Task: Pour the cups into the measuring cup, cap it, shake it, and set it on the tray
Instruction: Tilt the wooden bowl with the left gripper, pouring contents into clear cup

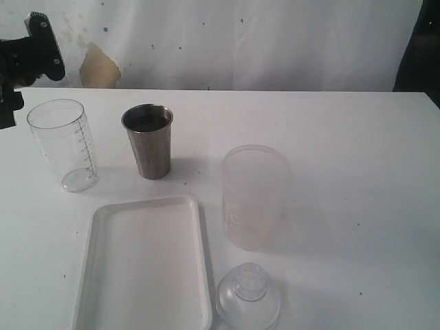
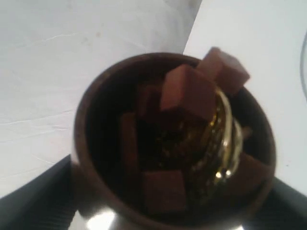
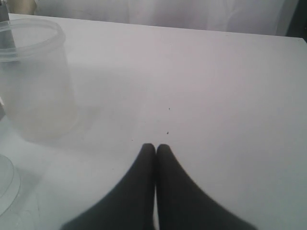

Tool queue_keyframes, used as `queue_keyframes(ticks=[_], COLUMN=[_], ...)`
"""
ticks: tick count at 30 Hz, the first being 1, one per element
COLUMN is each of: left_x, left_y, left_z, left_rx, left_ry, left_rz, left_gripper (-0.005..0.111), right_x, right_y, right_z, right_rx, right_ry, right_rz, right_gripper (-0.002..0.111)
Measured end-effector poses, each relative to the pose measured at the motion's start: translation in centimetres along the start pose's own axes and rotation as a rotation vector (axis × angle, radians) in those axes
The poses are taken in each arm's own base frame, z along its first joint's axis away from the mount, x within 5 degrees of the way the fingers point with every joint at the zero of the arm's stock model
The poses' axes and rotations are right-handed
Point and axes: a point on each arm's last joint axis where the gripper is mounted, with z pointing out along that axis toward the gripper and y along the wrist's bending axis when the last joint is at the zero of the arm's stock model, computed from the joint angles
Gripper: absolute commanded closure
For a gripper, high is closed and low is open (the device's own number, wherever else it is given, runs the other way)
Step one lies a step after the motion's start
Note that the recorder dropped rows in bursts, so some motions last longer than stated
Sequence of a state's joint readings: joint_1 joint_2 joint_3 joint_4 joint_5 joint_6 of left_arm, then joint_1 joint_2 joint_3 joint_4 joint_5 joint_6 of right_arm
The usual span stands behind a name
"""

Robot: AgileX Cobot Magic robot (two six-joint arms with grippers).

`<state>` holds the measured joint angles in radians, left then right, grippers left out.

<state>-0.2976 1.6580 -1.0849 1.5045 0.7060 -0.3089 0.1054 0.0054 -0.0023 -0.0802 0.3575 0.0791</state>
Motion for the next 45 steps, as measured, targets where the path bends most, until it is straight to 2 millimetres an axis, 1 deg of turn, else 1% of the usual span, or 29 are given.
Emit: queue_keyframes(ticks=[7, 13, 22, 28, 37, 40, 45], left_x=[0.1, -0.7, -0.2, -0.3, -0.3, -0.5, -1.6], left_y=[0.0, -0.1, 0.2, 0.2, 0.3, 0.2, 0.0], left_z=[-0.2, -0.8, -0.9, -1.0, -1.1, -1.3, -2.1], left_rx=[-0.013, -0.028, -0.060, -0.064, -0.067, -0.072, -0.090], left_ry=[0.030, 0.018, 0.079, 0.080, 0.097, 0.098, 0.063], left_rz=[0.063, 0.121, 0.200, 0.214, 0.287, 0.293, 0.333], left_gripper=[0.107, 0.107, 0.107, 0.107, 0.107, 0.107, 0.107], right_x=[0.0, 0.0, 0.0, 0.0, 0.0, 0.0, 0.0], right_y=[0.0, 0.0, 0.0, 0.0, 0.0, 0.0, 0.0], right_z=[0.0, 0.0, 0.0, 0.0, 0.0, 0.0, 0.0], right_rx=[0.000, 0.000, 0.000, 0.000, 0.000, 0.000, 0.000], right_ry=[0.000, 0.000, 0.000, 0.000, 0.000, 0.000, 0.000], right_rz=[0.000, 0.000, 0.000, 0.000, 0.000, 0.000, 0.000], right_gripper=[0.108, 0.108, 0.108, 0.108, 0.108, 0.108, 0.108])
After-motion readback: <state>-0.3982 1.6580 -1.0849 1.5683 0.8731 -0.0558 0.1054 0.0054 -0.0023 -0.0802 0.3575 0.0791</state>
